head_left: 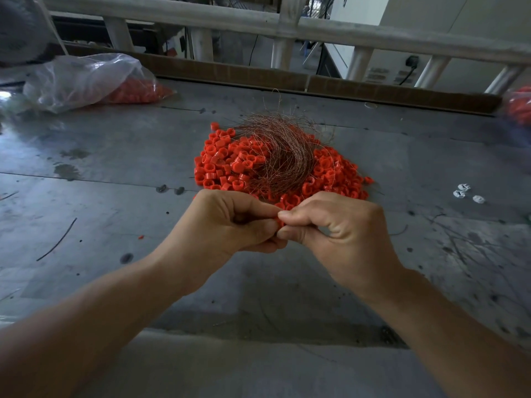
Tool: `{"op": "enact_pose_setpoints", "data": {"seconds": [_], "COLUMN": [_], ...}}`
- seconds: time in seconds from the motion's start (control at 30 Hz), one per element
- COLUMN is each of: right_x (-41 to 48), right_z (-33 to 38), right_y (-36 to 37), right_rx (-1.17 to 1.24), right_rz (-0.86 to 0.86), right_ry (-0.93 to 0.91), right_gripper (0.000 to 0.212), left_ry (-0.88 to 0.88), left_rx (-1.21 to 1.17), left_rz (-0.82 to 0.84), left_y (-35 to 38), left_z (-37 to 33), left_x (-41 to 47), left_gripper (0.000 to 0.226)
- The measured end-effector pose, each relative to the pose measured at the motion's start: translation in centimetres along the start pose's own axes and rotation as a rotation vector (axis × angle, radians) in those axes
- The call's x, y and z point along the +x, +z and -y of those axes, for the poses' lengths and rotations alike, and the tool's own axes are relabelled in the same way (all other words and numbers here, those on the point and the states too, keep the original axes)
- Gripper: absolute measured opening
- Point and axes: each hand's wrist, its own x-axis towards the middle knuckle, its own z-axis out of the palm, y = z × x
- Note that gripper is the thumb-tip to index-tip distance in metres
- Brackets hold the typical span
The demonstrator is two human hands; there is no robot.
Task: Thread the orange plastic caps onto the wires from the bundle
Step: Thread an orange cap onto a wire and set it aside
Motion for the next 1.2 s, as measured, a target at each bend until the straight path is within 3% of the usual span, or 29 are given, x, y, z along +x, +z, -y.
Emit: {"op": "enact_pose_setpoints", "data": {"seconds": [0.13,0.37,0.6,0.73,0.83,0.97,1.2], "right_x": [-0.1,0.3,0.3,0.6,0.5,0.2,-0.1], "right_z": [-0.2,-0.4,-0.1,0.1,0.2,0.6,1.4], "right_y": [0.1,-0.4,-0.8,-0.9,-0.9,-0.7,-0.6], "right_rx": [-0.078,0.175,0.349,0.225,0.149,0.066,0.03], "right_rz": [0.033,0.057,0.189,0.35,0.336,0.384,0.306], "right_ry": [-0.079,0.066,0.238,0.175,0.147,0.136,0.108], "right_gripper": [0.014,0.021,0.033,0.024,0.022,0.017,0.003], "left_ry": [-0.007,-0.1,-0.121,-0.145,-0.088,0.018,0.083], "left_rx": [0.021,-0.098,-0.03,-0.055,-0.081,0.112,0.059], "left_rz": [0.011,0.065,0.165,0.22,0.255,0.232,0.235], "left_y": [0.0,-0.3,-0.7,-0.9,-0.7,-0.1,0.1], "left_z": [0.0,-0.2,-0.6,-0.6,-0.7,-0.1,-0.1], "left_x": [-0.1,0.1,0.0,0.0,-0.3,-0.5,-0.9], "left_gripper": [0.019,0.03,0.049,0.052,0.055,0.062,0.062]}}
